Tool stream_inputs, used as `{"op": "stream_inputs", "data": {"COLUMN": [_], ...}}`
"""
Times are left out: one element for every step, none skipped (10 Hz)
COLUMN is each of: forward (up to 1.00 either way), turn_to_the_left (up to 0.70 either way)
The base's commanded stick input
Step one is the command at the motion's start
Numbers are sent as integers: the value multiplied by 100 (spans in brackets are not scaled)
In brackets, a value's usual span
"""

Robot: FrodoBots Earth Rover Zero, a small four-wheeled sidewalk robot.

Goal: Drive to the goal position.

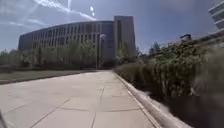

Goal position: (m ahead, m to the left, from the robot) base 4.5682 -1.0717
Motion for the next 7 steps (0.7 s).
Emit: {"op": "stream_inputs", "data": {"forward": [70, 70, 70, 70, 70, 70, 70], "turn_to_the_left": [-5, -5, -5, -5, -5, -5, -5]}}
